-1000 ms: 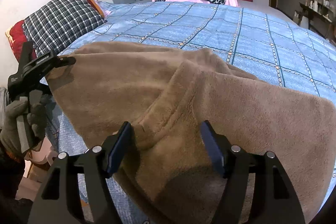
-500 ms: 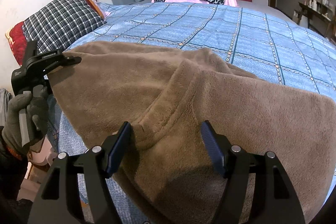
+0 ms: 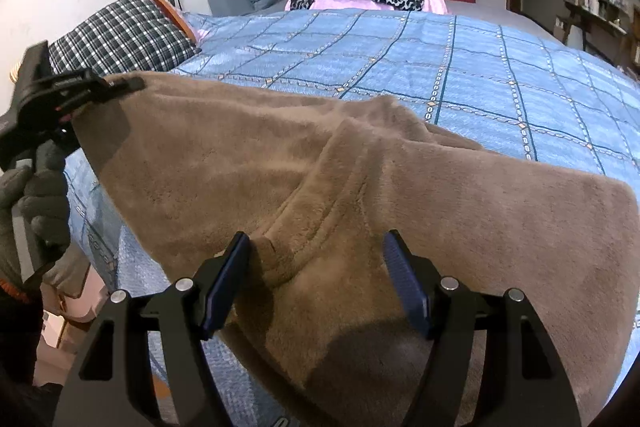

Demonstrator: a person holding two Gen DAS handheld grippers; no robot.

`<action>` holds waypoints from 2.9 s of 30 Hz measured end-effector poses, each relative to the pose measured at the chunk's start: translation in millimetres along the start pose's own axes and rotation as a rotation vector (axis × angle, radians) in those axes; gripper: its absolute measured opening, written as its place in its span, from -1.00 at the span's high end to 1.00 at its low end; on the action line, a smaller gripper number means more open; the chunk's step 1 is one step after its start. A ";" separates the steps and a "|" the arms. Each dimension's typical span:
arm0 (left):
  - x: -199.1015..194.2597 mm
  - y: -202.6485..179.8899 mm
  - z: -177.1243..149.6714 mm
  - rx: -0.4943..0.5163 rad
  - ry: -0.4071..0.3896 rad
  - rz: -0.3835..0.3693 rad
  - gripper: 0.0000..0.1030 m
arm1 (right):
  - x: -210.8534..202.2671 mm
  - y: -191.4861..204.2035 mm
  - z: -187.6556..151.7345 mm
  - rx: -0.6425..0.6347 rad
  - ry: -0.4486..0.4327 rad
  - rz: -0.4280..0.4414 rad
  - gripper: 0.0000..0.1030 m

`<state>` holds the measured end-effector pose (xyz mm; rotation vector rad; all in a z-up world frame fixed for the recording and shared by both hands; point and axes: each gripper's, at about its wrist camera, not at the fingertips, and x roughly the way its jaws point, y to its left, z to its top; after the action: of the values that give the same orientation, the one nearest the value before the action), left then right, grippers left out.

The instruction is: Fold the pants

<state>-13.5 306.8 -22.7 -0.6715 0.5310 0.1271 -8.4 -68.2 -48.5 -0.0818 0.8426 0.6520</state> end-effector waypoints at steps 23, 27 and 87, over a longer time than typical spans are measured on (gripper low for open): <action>-15.2 -256.1 -103.8 0.747 0.073 -0.126 0.62 | -78.6 -119.5 -41.8 0.354 -0.166 -0.098 -0.33; -0.2 -272.6 -127.1 0.803 0.153 -0.132 0.43 | -85.9 -142.3 -49.8 0.418 -0.188 -0.096 -0.33; 24.0 -191.5 -132.4 0.499 0.317 -0.190 -0.37 | -136.8 -145.3 -51.9 0.455 -0.139 0.006 0.83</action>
<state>4.0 73.6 -14.7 -0.2491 0.7659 -0.2893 -26.9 -270.3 -12.1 0.3740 0.8382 0.4531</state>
